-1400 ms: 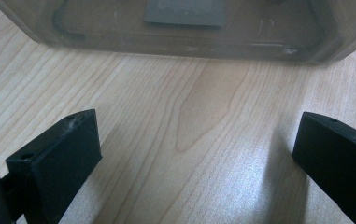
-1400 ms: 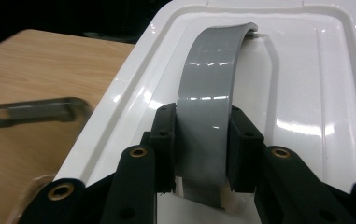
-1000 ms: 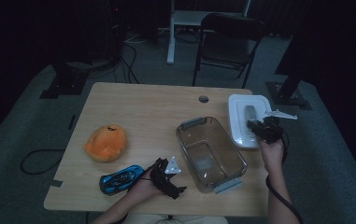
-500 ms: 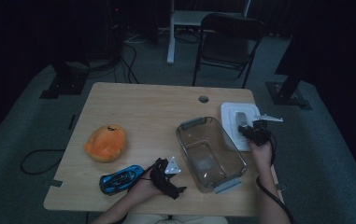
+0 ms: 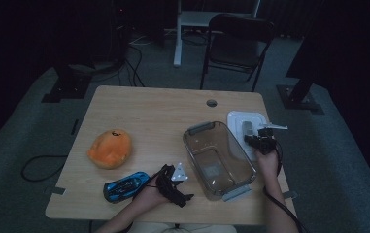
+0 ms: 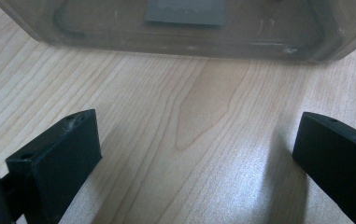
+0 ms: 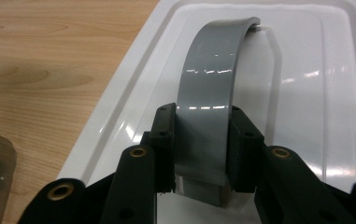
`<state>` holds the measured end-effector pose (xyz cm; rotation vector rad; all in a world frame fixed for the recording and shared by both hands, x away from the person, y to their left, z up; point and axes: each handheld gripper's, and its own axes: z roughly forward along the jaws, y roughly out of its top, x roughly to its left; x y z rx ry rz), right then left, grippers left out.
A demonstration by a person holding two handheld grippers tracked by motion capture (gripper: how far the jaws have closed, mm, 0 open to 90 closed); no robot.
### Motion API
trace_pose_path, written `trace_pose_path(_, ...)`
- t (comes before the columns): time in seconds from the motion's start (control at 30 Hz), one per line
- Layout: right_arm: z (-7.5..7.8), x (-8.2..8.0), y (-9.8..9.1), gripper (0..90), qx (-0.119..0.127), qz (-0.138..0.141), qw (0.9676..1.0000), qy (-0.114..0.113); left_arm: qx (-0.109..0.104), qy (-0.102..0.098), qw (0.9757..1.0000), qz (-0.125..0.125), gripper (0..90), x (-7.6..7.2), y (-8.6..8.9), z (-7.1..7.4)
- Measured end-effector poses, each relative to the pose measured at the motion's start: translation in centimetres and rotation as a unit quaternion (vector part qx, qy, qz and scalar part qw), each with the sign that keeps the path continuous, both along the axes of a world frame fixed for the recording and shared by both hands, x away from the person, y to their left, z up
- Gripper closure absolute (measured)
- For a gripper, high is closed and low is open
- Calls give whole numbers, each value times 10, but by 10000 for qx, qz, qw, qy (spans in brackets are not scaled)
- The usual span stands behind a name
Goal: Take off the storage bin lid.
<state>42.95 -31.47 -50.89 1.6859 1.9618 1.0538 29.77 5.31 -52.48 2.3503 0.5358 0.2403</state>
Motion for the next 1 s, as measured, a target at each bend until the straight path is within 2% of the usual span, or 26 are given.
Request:
trace_pose_path(0.23,-2,0,1,673,-9,5,10000,27,-1,2,10000,18,15,0,0,0)
trace_pose_path(0.3,0,1,2,560,-57,85,9999,66,11,2,10000,40,15,0,0,0)
trace_pose_path(0.37,3,-1,4,468,-248,143,9996,87,13,-1,10000,57,15,0,0,0)
trace_pose_path(0.5,7,-5,4,295,-205,289,9994,68,164,97,9997,177,15,2,-1,4)
trace_pose_path(0.6,8,-11,4,135,-160,580,9981,107,94,220,9990,366,15,6,1,8)
trace_pose_path(0.7,10,-20,3,138,-206,686,9974,52,4,241,9986,469,15,10,2,12)
trace_pose_path(0.83,12,-31,2,123,-212,877,9959,-28,23,193,9986,500,16,13,0,17)
trace_pose_path(0.93,15,-40,7,123,-397,966,9945,-92,39,148,9987,496,15,14,-3,19)
trace_pose_path(1.0,16,-45,9,123,-375,1010,9941,-151,6,158,9986,500,16,15,-4,20)
